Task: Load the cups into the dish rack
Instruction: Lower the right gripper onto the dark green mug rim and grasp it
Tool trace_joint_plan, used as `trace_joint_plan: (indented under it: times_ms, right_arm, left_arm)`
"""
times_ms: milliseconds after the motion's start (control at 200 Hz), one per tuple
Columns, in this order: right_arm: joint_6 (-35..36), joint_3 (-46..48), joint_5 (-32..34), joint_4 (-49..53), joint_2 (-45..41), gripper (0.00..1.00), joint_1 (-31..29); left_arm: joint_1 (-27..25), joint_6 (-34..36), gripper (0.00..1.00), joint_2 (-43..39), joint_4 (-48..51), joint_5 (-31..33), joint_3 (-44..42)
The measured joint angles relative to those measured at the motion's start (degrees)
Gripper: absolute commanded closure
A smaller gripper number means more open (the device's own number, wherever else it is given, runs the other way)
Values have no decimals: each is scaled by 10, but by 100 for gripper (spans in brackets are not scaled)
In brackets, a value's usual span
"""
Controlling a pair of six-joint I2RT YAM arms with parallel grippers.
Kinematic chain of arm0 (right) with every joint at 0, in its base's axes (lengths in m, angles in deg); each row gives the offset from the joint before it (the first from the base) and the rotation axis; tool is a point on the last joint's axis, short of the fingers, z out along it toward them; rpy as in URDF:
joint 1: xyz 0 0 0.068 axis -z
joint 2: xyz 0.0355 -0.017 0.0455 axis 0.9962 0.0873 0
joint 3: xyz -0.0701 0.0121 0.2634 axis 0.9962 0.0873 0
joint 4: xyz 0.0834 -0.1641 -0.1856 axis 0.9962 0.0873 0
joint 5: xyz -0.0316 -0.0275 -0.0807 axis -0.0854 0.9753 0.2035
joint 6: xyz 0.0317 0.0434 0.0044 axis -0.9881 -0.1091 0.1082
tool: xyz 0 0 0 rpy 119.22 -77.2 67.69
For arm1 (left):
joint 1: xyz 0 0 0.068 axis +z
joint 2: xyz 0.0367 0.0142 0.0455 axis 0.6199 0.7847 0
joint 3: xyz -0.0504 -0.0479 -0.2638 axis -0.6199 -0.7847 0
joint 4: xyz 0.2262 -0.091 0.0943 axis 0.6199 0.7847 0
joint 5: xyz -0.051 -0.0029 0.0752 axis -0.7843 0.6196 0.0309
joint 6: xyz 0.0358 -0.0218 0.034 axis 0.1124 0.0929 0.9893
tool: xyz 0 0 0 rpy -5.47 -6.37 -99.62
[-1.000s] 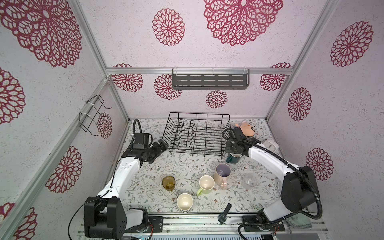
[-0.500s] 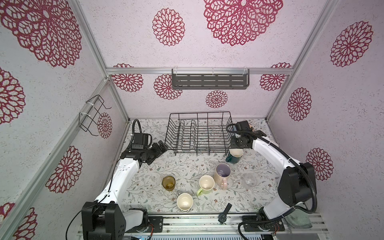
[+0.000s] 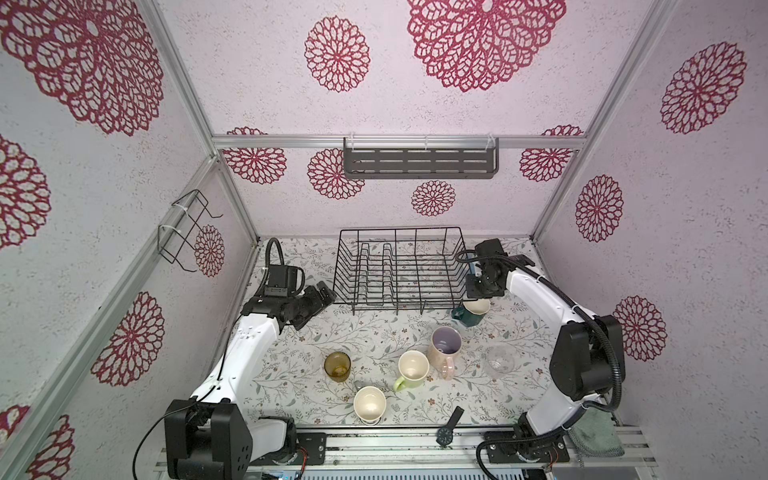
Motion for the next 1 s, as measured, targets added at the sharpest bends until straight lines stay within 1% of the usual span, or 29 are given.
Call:
trace_joint_plan:
  times_ms: [150,315,375,435,565,706,741,791,871,1001]
  right_arm:
    - [22,-12,-3,24,0,71,2]
    - [27,-17,-12,34,-9,64,2]
    - [27,-17,-12,40,-16,60,2]
    - [25,-13,-5,42,-28,57,2]
    - [17,7,12,47,-63,58,9]
    - [6,35,0,48,-82,59,46]
    - [4,41,-9,48,-81,57,54]
    - [-2,48,-20,48,-77,52,64]
    - [-8,54,-37,47,-68,51,67]
    - [-19,58,-52,44,-43,59,63]
  left_arm:
    - [-2,0,2,0,-1,0,0]
    - [-4,0,2,2,0,-2,0]
    - [-5,0,2,2,-2,-3,0]
    - [-6,0,2,2,-5,-4,0]
    - [-8,-1,2,6,-8,-7,0]
    - [-10,-2,2,14,-14,-8,0]
    - [-11,-2,3,17,-13,-8,0]
    - [-11,-2,2,22,-13,-8,0]
    - [-12,-1,2,25,-13,-9,0]
    - [-13,1,2,27,-12,-9,0]
